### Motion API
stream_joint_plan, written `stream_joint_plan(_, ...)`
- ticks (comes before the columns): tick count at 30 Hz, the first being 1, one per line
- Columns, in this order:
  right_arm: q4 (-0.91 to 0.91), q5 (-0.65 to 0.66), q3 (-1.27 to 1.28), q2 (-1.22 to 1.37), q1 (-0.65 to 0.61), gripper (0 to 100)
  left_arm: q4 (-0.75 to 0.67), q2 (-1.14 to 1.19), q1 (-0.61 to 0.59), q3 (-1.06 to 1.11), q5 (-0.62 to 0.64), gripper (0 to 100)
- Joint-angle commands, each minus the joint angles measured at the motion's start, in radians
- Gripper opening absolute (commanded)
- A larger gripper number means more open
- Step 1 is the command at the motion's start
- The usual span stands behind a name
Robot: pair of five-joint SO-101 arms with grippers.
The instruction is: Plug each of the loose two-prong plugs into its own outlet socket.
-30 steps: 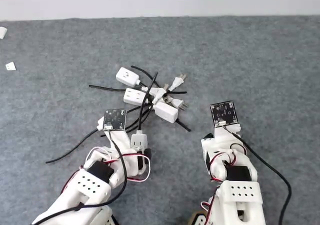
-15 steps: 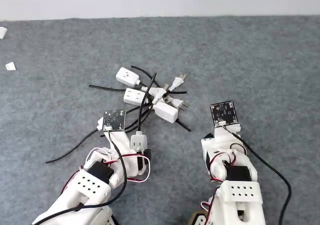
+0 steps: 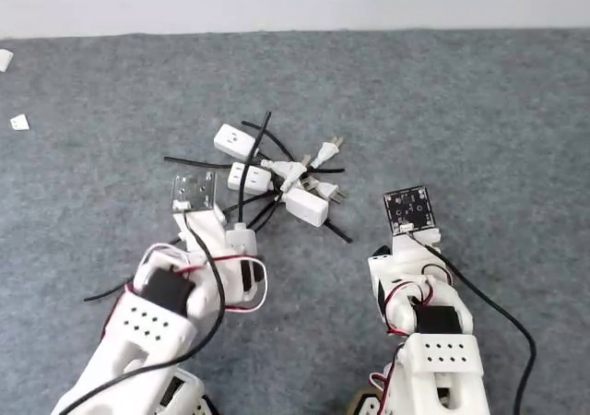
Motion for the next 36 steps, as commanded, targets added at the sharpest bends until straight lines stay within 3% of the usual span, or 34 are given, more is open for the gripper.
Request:
stream_joint_plan(1, 0.012, 0.011, -0.008, -0.022, -0.005, 11.1, 0.011, 0.13, -0.002, -0.105, -0.017, 1)
stream_joint_plan(9, 0.01, 0.014, -0.008, -0.022, -0.005, 11.1, -0.002, 0.526, 0.006, -0.275, -0.011, 1)
stream_joint_plan(17, 0.01, 0.017, -0.008, -0.022, -0.004, 11.1, -0.157, 0.779, 0.006, -0.303, -0.015, 1)
stream_joint_plan(21, 0.012, 0.017, -0.008, -0.022, -0.004, 11.1, -0.15, 0.772, 0.028, -0.314, -0.048, 1)
stream_joint_plan(26, 0.012, 0.017, -0.008, -0.022, -0.004, 11.1, -0.115, 0.717, 0.087, -0.306, -0.292, 1)
stream_joint_plan(30, 0.012, 0.018, -0.008, -0.022, -0.005, 11.1, -0.121, 0.712, 0.097, -0.306, -0.221, 1)
stream_joint_plan(36, 0.012, 0.018, -0.008, -0.022, -0.007, 11.1, -0.176, 0.712, 0.078, -0.278, -0.218, 2)
